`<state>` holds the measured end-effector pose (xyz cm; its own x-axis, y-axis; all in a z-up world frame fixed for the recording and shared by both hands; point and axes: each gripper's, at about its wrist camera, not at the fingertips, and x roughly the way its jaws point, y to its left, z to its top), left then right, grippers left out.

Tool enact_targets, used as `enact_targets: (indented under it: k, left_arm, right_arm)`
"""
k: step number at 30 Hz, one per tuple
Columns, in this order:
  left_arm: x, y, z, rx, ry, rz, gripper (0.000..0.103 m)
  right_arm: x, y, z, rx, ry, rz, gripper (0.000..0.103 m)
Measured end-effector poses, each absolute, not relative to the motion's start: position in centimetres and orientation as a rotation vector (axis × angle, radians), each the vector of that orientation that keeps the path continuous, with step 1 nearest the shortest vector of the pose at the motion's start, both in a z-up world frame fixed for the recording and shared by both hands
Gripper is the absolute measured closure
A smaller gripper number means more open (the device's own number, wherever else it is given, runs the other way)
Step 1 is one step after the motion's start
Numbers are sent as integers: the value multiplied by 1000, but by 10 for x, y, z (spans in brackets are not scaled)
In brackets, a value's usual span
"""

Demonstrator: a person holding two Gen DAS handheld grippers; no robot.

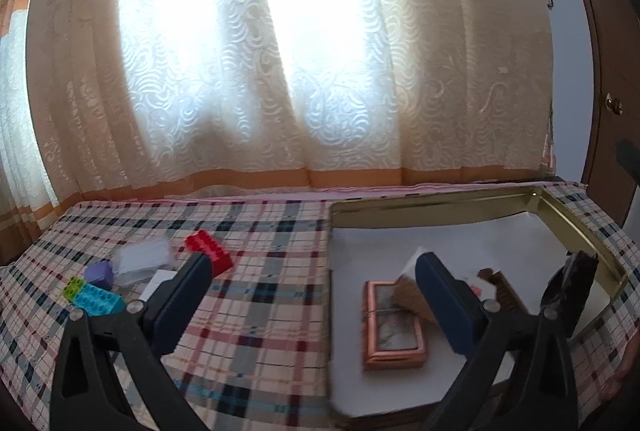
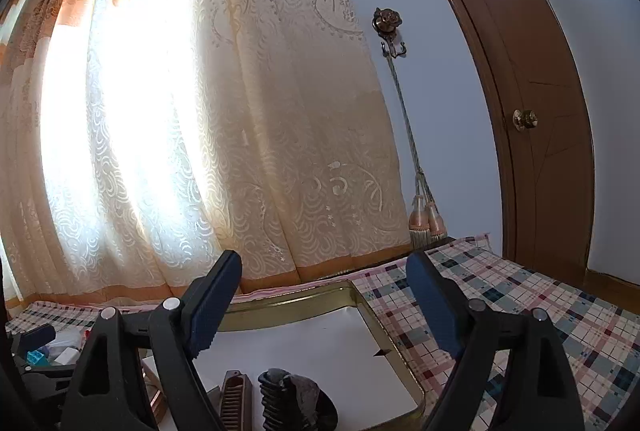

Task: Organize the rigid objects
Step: 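Lower the white box and grey cloth into the tray and open both tools, then withdraw both tools from the tray toward the blocks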

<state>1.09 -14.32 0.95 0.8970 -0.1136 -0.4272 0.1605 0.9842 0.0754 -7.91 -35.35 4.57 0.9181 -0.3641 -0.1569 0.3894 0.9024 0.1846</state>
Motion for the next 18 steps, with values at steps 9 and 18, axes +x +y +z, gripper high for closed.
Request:
enact_targets:
  k: [9, 18]
  left_arm:
    - [13, -110, 9, 56, 461, -123, 0]
    - [16, -84, 8, 47, 469, -98, 0]
  right_arm:
    - [-84, -338, 44, 221, 120, -410, 17]
    - [-85, -316, 44, 215, 143, -401, 17]
